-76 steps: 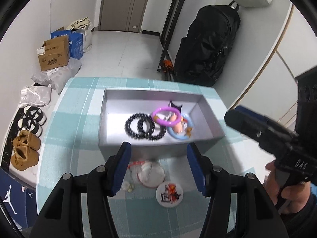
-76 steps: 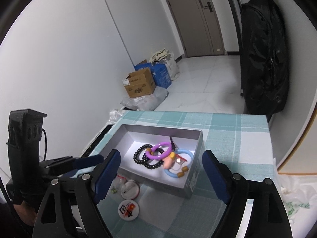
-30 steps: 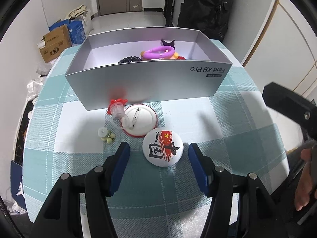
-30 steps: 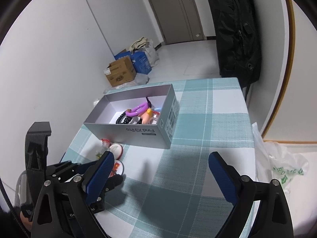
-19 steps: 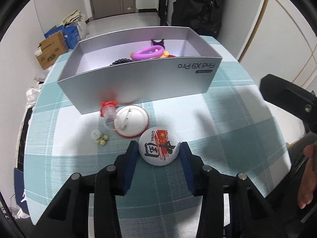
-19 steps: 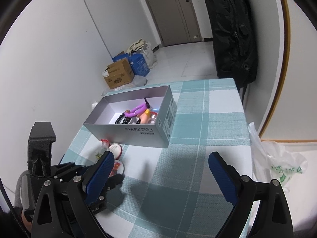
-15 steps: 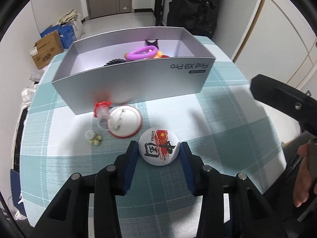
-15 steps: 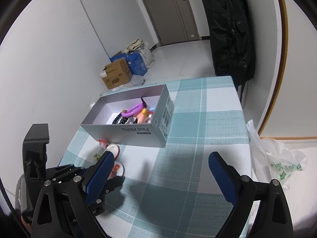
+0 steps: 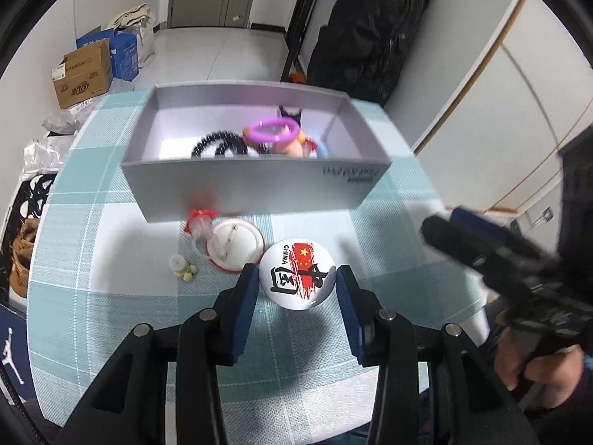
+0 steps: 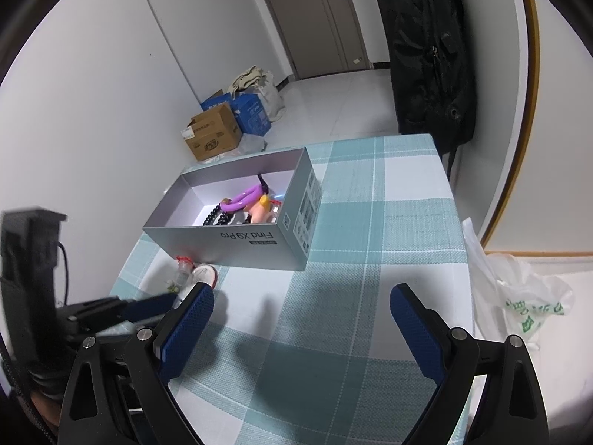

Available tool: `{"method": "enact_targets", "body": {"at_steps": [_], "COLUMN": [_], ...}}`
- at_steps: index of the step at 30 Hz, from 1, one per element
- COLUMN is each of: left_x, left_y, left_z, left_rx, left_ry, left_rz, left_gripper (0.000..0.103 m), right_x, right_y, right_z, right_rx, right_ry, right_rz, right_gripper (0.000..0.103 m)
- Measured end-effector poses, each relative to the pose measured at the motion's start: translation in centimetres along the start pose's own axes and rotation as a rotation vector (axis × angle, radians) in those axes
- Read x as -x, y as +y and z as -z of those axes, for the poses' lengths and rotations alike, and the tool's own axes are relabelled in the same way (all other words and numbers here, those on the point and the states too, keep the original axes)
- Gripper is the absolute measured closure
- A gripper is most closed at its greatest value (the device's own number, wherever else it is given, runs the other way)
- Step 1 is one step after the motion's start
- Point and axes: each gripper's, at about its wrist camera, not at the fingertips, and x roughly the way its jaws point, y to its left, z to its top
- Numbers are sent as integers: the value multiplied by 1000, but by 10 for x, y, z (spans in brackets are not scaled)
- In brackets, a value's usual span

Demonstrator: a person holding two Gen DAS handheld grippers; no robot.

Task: Organize jewelry
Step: 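Grasp the white round China-flag badge with the left gripper, then grasp the red hair clip with the right gripper while the left holds the badge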

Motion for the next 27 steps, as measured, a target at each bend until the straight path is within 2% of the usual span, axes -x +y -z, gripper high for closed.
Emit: {"method": "enact_targets", "body": {"at_steps": [4,13,17,21,25,27], "left_x": [8,39,51,59,61,62], "left_y": [7,38,59,80,100,106], "left_z": [-3,-16,-21,-25,-23,-23], "left_rx": [48,125,159,186,226,242], "left_ry": [-15,-101,-138,-173,-181,-184], "left_rz": [69,128,112,61,56,54], "left_gripper": [66,66,66,66,66,66], "right_x": [-4,-15,-24,-37,-52,-59], "right_y": [4,35,51,68,88,94], "right_z": [2,7,9,7,7,6], "right_rx": [11,107,140,182,218,215], "right_ry": [14,30,57,83,131,144], "right_rz": [-11,-54,-85,-123,-163,-173], "right_gripper": [6,7,7,8,18,19]}}
